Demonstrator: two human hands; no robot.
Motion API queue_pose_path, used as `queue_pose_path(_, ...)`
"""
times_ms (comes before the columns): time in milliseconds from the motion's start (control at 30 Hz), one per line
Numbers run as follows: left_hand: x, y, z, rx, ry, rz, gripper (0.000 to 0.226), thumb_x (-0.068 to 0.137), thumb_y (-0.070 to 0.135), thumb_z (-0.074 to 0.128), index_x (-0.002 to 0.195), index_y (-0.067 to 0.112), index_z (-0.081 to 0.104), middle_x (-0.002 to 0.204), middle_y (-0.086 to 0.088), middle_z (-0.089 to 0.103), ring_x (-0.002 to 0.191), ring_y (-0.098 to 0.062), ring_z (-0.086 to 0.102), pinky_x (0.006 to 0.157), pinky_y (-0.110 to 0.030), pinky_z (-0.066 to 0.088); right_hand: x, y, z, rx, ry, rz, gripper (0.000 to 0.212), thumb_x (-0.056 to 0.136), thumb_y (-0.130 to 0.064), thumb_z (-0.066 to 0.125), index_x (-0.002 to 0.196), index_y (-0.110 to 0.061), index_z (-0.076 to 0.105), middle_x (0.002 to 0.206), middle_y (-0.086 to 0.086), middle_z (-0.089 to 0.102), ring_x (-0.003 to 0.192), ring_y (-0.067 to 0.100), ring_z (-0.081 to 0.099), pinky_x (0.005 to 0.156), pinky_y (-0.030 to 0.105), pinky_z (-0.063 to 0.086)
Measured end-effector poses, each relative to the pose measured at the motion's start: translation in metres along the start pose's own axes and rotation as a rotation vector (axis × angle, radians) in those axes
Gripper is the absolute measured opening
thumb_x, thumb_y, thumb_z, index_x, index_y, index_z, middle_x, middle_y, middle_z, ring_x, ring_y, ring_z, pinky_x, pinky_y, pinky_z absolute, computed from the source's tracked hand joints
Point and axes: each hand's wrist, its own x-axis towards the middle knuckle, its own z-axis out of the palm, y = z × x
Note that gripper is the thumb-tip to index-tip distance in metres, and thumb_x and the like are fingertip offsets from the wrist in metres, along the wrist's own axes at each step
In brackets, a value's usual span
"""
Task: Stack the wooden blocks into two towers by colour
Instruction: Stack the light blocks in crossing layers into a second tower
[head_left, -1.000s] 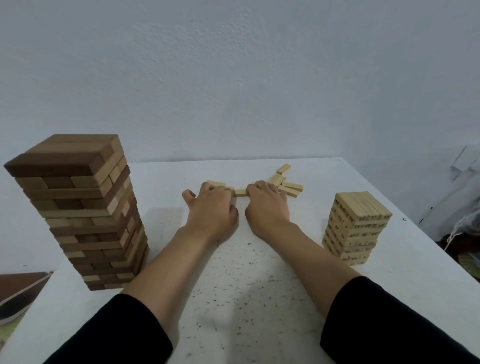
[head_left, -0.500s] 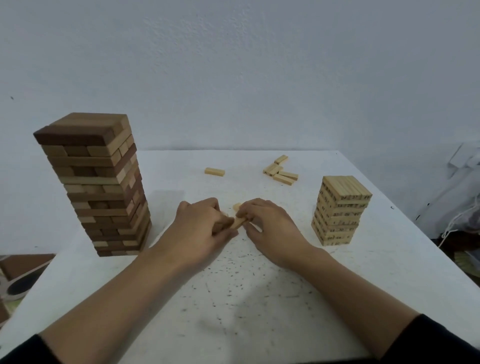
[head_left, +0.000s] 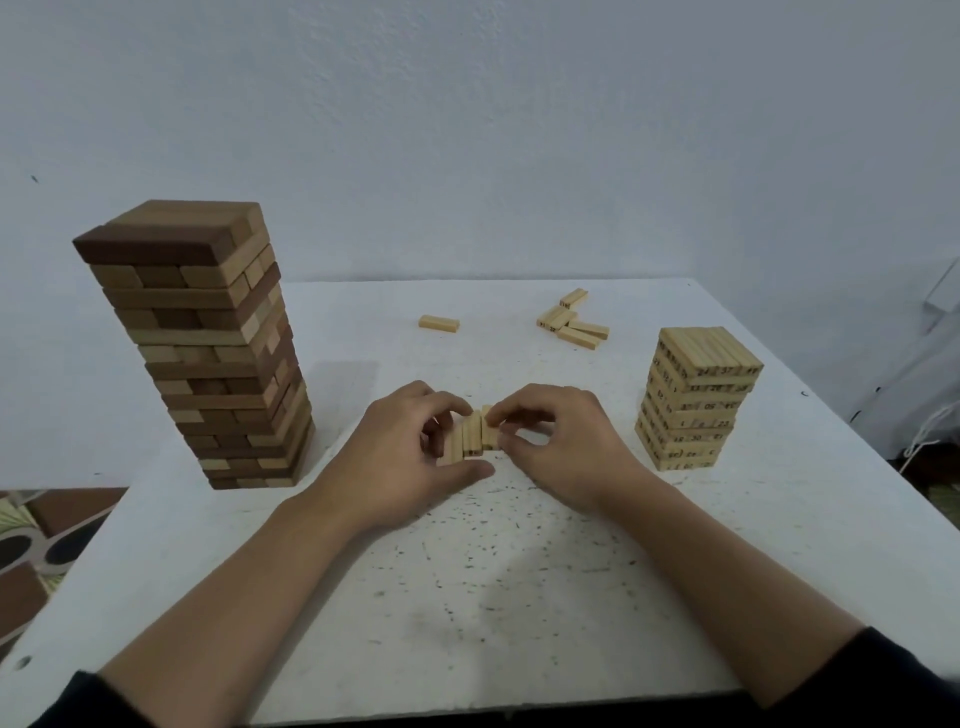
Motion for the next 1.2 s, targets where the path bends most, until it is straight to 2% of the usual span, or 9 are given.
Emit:
queue_pose_path(100,-0.002,-0.005,-0.006,-0.026,-0.041,0.004,0.058,0.074,0.049,0.087,0.126,0.036,0.065,0.103,0.017,0.057,0.095,0.002,0.060,0.075,-0.015,0.047,0.002,0.000,-0.002,-0.053,-0.026,-0.015,0.032,0.088,-0.008,0.072,0.114,-0.027,0.071,0.108,-0.018,0.064,0.103,0.000,0.060,0.094,0.017,0.051)
queue_pose_path(200,-0.002,-0.008,-0.008,-0.047,-0.075,-0.017,0.061,0.079,0.047,0.083,0.135,0.036,0.060,0.110,0.021,0.055,0.101,0.004,0.057,0.079,-0.017,0.047,0.005,0.003,-0.002,-0.104,-0.093,0.019,0.051,0.090,-0.025,0.072,0.137,-0.036,0.056,0.134,-0.019,0.053,0.125,0.000,0.046,0.107,0.028,0.045)
queue_pose_path(267,0.000,-0.009,-0.006,-0.040,-0.110,-0.006,0.063,0.083,0.049,0.079,0.140,0.033,0.057,0.113,0.022,0.056,0.102,0.004,0.055,0.080,-0.016,0.044,0.005,0.006,0.000,-0.122,-0.172,0.039,0.060,0.089,-0.034,0.074,0.144,-0.037,0.049,0.141,-0.016,0.049,0.134,0.003,0.042,0.114,0.035,0.040)
queue_pose_path(367,0.001,-0.009,-0.005,-0.027,-0.133,0.023,0.063,0.087,0.051,0.074,0.143,0.032,0.054,0.116,0.023,0.057,0.102,0.003,0.055,0.080,-0.013,0.042,0.007,0.007,-0.003,-0.102,-0.233,0.043,0.059,0.088,-0.036,0.077,0.142,-0.032,0.054,0.135,-0.013,0.055,0.126,-0.002,0.050,0.113,0.030,0.042)
queue_pose_path(567,0.000,-0.007,-0.008,-0.060,-0.095,0.019,0.058,0.081,0.042,0.083,0.135,0.033,0.063,0.100,0.027,0.062,0.096,0.008,0.057,0.074,-0.004,0.041,0.009,0.008,-0.013,-0.112,-0.299,0.031,0.054,0.082,-0.040,0.082,0.131,-0.041,0.061,0.126,-0.019,0.057,0.122,-0.003,0.051,0.110,0.024,0.043)
queue_pose_path(667,-0.001,-0.007,-0.008,-0.033,-0.105,0.028,0.058,0.081,0.048,0.081,0.135,0.043,0.059,0.111,0.025,0.063,0.099,0.018,0.051,0.074,-0.009,0.040,0.009,0.008,-0.014,-0.110,-0.309,0.004,0.053,0.082,-0.039,0.083,0.131,-0.035,0.062,0.122,-0.022,0.059,0.119,-0.005,0.050,0.106,0.019,0.043)
queue_pose_path(1000,0.001,-0.010,-0.011,-0.040,-0.113,0.020,0.068,0.075,0.055,0.084,0.137,0.044,0.056,0.116,0.023,0.060,0.108,0.006,0.057,0.081,-0.018,0.046,0.007,0.007,-0.019,-0.111,-0.277,0.032,0.062,0.079,-0.044,0.084,0.136,-0.034,0.059,0.117,-0.028,0.059,0.109,-0.022,0.047,0.087,-0.004,0.036)
queue_pose_path(1133,-0.001,-0.011,-0.016,-0.005,-0.075,0.018,0.065,0.073,0.063,0.072,0.133,0.044,0.057,0.102,0.020,0.063,0.098,0.001,0.058,0.073,-0.016,0.041,0.008,0.006,-0.023,-0.055,-0.261,0.064,0.039,0.099,-0.025,0.063,0.138,-0.029,0.059,0.121,-0.020,0.064,0.116,-0.009,0.054,0.099,0.008,0.042)
queue_pose_path(1200,-0.001,-0.010,-0.016,0.005,-0.098,-0.002,0.059,0.076,0.058,0.074,0.131,0.044,0.057,0.097,0.018,0.064,0.094,0.002,0.058,0.070,-0.014,0.039,0.008,0.008,-0.024,-0.052,-0.261,0.072,0.045,0.095,-0.011,0.062,0.137,-0.028,0.059,0.122,-0.018,0.065,0.118,-0.004,0.056,0.104,0.013,0.043)
